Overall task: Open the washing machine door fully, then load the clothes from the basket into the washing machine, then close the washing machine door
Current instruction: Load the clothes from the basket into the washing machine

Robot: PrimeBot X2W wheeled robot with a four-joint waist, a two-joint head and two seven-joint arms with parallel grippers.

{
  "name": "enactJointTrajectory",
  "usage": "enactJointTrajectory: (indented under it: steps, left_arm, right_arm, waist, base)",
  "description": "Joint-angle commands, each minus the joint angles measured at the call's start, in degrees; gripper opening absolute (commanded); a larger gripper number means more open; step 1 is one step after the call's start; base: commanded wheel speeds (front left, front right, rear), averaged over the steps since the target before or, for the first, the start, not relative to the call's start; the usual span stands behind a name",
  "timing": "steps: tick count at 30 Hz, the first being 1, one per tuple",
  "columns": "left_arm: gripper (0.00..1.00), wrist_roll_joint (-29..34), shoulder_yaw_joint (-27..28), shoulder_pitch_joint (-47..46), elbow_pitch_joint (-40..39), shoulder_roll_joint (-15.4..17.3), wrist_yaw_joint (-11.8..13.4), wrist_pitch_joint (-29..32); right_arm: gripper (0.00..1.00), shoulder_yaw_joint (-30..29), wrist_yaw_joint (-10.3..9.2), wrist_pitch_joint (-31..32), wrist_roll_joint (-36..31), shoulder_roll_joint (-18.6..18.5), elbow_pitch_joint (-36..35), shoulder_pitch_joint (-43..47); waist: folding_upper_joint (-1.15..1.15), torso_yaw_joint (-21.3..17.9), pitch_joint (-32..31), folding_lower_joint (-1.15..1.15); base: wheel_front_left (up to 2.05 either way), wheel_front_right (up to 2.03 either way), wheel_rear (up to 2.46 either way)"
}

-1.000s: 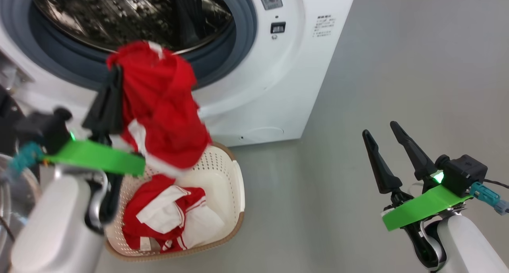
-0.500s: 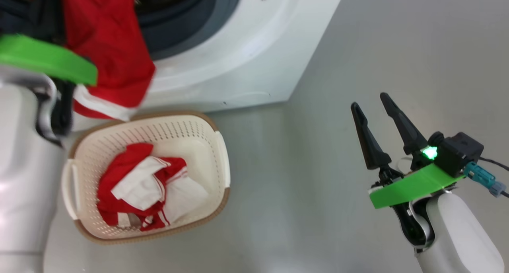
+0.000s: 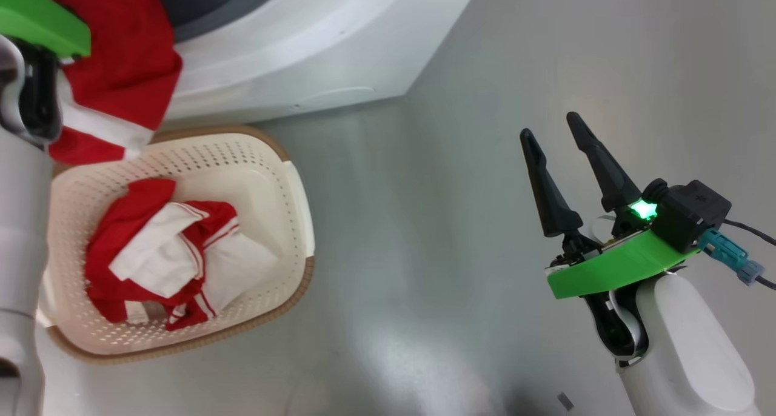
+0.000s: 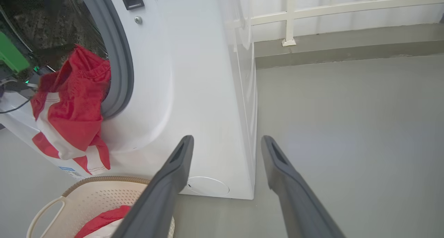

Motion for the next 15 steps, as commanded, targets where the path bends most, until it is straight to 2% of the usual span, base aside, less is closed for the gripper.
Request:
enactJointTrajectory:
  steps: [1, 8, 15]
  left_arm:
    - [0.0, 0.9, 0.7, -2.4, 0.2, 2.1, -0.7, -0.6]
    - [0.0, 1.0, 0.3, -7.9, 5.4, 1.4, -1.1, -0.9]
    - [0.0, 1.9, -1.3, -9.4, 11.0, 1.5, -1.3, 0.4]
  right_arm:
    - [1.0, 1.2, 0.09, -0.3, -0.6, 0.6, -1.6, 0.1]
    - [1.0, 1.4, 0.09, -0.3, -0.8, 1.1, -1.8, -0.5]
    - [1.0, 1.3, 0.09, -0.3, -0.8, 1.6, -1.7, -0.4]
  waist:
    - [0.0, -1.6, 1.8, 0.0]
    - [0.0, -2.7, 3.3, 0.0]
    - [0.0, -3.4, 3.7, 0.0]
  base:
    - [0.0, 0.0, 0.0]
    - [0.0, 0.0, 0.0]
    - [0.0, 0.0, 0.0]
